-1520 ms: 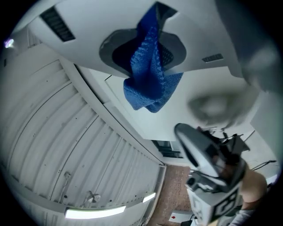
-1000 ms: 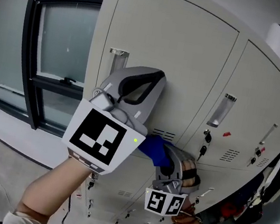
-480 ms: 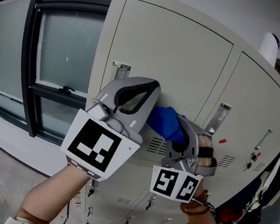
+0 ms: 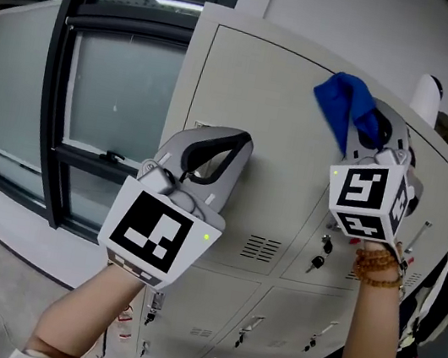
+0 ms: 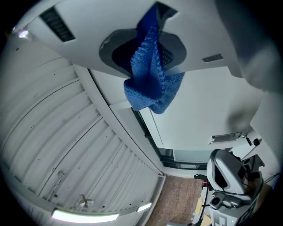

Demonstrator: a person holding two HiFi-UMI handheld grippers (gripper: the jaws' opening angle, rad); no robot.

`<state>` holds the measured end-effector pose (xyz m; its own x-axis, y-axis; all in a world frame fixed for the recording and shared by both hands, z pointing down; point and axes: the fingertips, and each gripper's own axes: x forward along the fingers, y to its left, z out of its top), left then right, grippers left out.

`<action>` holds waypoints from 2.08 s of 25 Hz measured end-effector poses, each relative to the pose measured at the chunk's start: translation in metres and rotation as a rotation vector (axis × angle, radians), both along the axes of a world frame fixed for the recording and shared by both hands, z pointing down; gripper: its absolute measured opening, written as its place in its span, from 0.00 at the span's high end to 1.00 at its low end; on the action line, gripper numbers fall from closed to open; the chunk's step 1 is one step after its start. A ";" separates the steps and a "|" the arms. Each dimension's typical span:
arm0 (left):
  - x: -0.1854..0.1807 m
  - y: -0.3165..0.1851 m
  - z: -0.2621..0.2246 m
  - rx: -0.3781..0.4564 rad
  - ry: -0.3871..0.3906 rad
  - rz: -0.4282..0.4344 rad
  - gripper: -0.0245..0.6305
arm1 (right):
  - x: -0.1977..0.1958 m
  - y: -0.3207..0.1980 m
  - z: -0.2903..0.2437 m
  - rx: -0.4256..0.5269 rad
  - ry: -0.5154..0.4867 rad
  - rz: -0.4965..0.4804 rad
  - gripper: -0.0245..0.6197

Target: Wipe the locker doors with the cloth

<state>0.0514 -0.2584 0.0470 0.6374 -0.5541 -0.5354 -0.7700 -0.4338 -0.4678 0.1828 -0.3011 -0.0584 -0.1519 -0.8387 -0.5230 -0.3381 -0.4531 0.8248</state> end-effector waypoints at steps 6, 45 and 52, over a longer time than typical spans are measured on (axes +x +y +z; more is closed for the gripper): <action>-0.024 -0.004 0.002 -0.010 0.018 -0.040 0.96 | -0.046 -0.001 -0.019 0.040 0.081 -0.008 0.89; -0.088 -0.022 0.027 -0.061 0.069 -0.125 0.96 | -0.153 -0.012 -0.007 0.038 0.286 -0.045 0.89; -0.102 -0.018 0.023 -0.062 0.103 -0.130 0.96 | -0.160 -0.008 0.054 0.044 0.376 -0.013 0.89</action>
<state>-0.0503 -0.2764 0.0697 0.5016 -0.6624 -0.5564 -0.8641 -0.3529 -0.3588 0.0230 -0.3088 -0.0049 -0.3503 -0.8136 -0.4640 -0.0213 -0.4883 0.8724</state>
